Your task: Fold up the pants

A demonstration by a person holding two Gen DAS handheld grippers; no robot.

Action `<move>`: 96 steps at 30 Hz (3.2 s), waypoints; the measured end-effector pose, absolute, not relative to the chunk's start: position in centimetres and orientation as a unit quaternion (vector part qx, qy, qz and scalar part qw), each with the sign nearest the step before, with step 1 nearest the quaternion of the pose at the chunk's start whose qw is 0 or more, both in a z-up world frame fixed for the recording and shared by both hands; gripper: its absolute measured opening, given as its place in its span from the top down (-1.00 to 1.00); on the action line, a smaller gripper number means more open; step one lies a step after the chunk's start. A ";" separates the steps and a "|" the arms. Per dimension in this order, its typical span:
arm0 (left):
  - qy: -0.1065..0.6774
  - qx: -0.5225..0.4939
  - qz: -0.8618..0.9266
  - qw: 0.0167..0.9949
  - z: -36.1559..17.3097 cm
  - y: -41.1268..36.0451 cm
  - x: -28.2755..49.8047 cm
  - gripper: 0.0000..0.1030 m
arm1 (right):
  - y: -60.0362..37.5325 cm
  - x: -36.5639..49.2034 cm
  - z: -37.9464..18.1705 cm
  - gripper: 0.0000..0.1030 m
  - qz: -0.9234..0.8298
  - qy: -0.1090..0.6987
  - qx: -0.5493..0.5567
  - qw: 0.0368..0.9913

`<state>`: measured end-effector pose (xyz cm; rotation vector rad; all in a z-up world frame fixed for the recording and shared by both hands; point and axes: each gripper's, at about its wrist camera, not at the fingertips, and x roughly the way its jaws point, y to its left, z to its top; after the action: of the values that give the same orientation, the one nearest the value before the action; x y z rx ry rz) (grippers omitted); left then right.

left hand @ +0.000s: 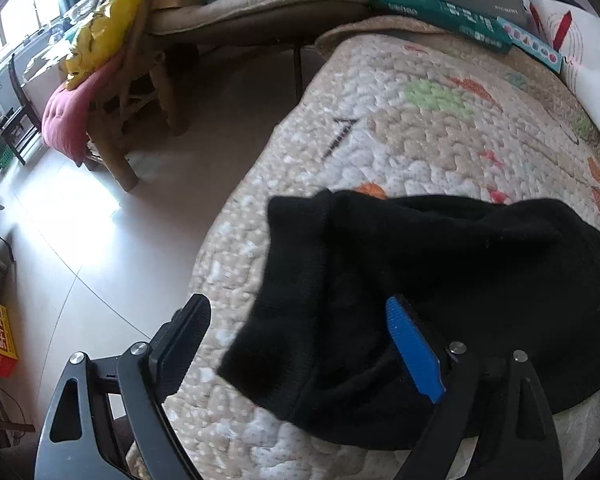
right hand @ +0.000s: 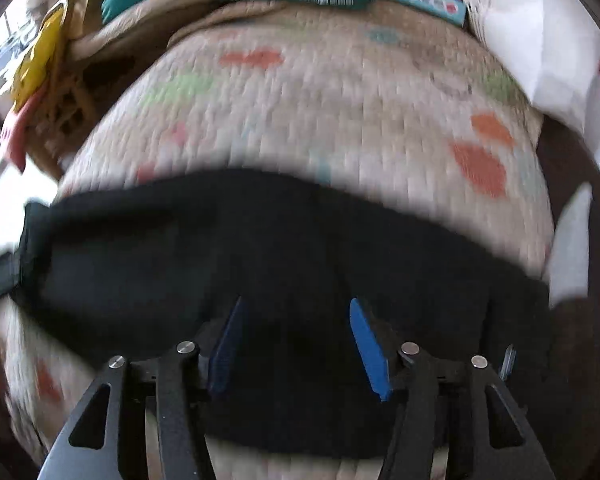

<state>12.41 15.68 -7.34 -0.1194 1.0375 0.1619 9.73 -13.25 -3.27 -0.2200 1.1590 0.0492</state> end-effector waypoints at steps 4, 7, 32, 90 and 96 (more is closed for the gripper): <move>0.481 -0.064 0.111 0.867 -6.4 17.8 11.9 -0.72 | -15.6 6.5 -4.4 -0.45 0.011 0.545 -0.078 0.835; 0.487 -0.079 0.180 0.851 -6.6 21.0 11.8 -0.72 | -15.4 6.1 -3.5 -0.45 0.001 0.543 -0.089 0.835; 0.480 -0.363 0.157 0.783 -8.0 30.2 8.5 -0.72 | 16.6 19.7 -8.1 -0.45 0.361 0.565 -0.290 0.683; 0.435 -0.220 -0.112 0.866 -0.9 12.2 10.8 0.63 | 5.7 19.7 2.0 0.49 0.365 0.510 -0.161 0.762; 0.457 -0.191 -0.153 0.855 -1.9 5.1 11.3 0.63 | -1.4 19.4 1.2 0.48 0.319 0.522 -0.142 0.778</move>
<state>11.34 5.08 -1.93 -0.4016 0.9613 -0.3220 19.45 -1.44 1.18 -0.3066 1.1290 0.6907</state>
